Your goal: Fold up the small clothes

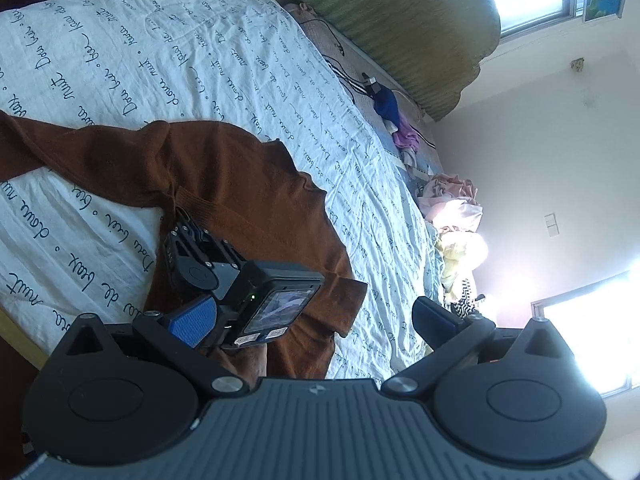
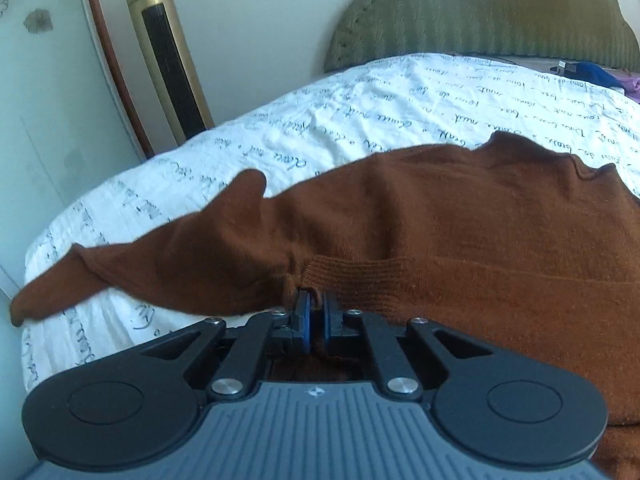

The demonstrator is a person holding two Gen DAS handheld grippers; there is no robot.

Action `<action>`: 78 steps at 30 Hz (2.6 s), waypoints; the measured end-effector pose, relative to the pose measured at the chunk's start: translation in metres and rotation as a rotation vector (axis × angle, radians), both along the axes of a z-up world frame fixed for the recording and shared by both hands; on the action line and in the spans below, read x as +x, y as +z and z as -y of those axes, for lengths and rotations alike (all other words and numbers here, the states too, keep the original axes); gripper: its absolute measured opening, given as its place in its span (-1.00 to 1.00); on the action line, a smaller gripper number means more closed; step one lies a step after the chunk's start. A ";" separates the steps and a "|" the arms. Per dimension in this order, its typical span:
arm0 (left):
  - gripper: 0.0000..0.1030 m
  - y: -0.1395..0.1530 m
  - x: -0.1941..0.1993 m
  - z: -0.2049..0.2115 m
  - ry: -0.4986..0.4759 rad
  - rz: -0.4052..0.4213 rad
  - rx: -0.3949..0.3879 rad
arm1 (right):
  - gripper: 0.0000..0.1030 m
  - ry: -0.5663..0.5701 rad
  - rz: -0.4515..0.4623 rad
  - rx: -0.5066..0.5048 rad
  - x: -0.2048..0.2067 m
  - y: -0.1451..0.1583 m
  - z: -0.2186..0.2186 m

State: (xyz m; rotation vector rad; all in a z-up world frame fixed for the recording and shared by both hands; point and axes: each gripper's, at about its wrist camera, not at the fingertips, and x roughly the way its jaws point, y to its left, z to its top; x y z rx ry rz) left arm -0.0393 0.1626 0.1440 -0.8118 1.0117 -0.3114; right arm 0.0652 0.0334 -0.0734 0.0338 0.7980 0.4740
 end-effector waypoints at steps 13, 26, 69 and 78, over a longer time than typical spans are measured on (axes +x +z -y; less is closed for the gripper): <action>0.99 -0.010 -0.003 -0.013 -0.027 -0.010 -0.017 | 0.70 -0.150 0.020 0.094 -0.013 0.020 0.065; 1.00 -0.152 -0.038 -0.168 0.385 -0.089 0.160 | 0.79 -0.104 0.073 0.214 -0.029 0.028 0.081; -0.70 -0.146 -0.060 -0.260 0.691 0.075 0.547 | 0.91 -0.073 0.106 0.202 -0.050 0.035 0.073; -0.70 -0.084 -0.033 -0.205 0.565 0.364 0.909 | 0.91 -0.113 0.100 0.210 -0.048 0.038 0.086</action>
